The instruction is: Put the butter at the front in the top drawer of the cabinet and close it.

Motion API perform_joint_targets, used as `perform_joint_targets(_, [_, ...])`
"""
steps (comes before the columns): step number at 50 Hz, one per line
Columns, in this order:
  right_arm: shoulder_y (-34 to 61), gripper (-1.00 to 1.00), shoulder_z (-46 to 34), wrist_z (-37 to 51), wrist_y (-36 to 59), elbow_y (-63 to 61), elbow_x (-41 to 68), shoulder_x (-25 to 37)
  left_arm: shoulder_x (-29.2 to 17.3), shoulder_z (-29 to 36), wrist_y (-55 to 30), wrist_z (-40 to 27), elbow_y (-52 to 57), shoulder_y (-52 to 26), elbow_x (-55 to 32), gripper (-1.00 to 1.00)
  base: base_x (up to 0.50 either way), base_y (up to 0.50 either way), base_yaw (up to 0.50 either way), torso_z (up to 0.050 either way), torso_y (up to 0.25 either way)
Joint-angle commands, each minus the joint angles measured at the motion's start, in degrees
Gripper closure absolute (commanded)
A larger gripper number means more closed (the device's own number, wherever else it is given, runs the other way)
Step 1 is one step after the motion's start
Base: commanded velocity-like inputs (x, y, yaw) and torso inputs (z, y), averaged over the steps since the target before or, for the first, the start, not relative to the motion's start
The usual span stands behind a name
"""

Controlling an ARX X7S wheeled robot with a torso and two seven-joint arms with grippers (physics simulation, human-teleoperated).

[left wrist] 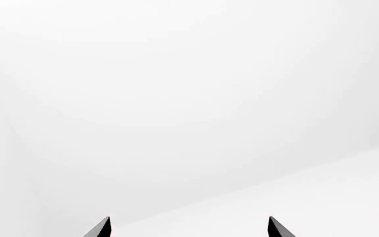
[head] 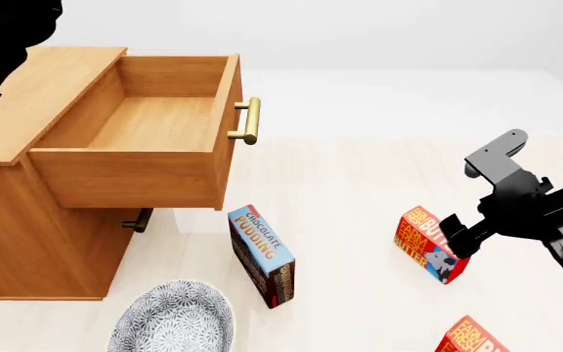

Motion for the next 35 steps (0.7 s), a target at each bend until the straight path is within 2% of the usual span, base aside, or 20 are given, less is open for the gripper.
perform_joint_targets(1, [-0.4, -1.0, -0.11, 0.16, -0.76, 1.3, -0.1, -0.7, -0.2, -0.47, 0.77, -0.26, -0.09, -0.05, 0.1, -1.0, 0.0, 0.0, 0.0, 0.0, 0.0])
perform_joint_targets(11, [-0.85, -1.0, 0.12, 0.33, -0.62, 0.81, 0.2, -0.39, 0.15, -0.81, -0.15, -0.89, -0.96, -0.21, -0.25, -1.0, 0.0, 0.0, 0.0, 0.0, 0.0])
perform_joint_targets(35, [-1.01, -1.0, 0.02, 0.37, -0.58, 0.79, 0.25, -0.21, 0.34, -0.89, -0.71, -0.98, -1.68, -0.41, -0.57, -1.0, 0.0, 0.0, 0.0, 0.0, -0.112])
